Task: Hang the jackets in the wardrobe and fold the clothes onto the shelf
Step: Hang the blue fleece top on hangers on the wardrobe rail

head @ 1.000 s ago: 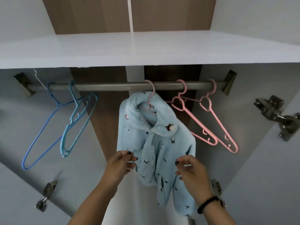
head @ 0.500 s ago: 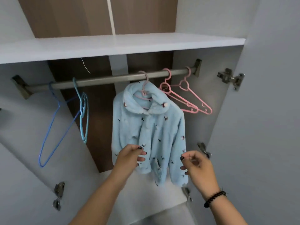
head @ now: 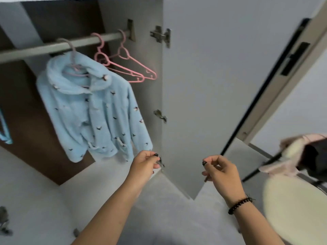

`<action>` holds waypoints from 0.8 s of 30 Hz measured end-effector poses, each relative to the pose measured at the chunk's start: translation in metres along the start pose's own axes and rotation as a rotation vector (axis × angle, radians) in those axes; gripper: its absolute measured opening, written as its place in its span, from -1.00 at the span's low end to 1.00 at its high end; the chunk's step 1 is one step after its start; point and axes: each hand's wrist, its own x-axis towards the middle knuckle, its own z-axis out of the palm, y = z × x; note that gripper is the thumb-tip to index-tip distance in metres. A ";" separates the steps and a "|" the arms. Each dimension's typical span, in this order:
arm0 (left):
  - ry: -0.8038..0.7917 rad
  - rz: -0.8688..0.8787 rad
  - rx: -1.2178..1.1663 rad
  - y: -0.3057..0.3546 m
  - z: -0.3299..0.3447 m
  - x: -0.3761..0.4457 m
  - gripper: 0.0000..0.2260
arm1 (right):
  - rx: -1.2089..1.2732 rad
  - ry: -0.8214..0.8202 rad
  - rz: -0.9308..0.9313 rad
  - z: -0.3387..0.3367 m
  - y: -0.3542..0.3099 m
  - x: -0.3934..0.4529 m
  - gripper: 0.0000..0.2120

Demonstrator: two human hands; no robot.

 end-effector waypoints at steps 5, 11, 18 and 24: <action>-0.148 0.000 0.081 -0.002 0.071 -0.021 -0.95 | 0.014 0.135 0.070 -0.072 0.032 -0.028 -0.87; -0.304 0.010 0.150 -0.008 0.181 -0.067 -0.93 | 0.018 0.273 0.145 -0.177 0.073 -0.064 -0.91; -0.506 -0.007 0.229 -0.037 0.324 -0.144 -0.93 | -0.027 0.362 0.251 -0.310 0.136 -0.117 -0.89; -0.675 -0.003 0.302 -0.051 0.428 -0.212 -0.93 | -0.054 0.437 0.338 -0.401 0.176 -0.167 -0.92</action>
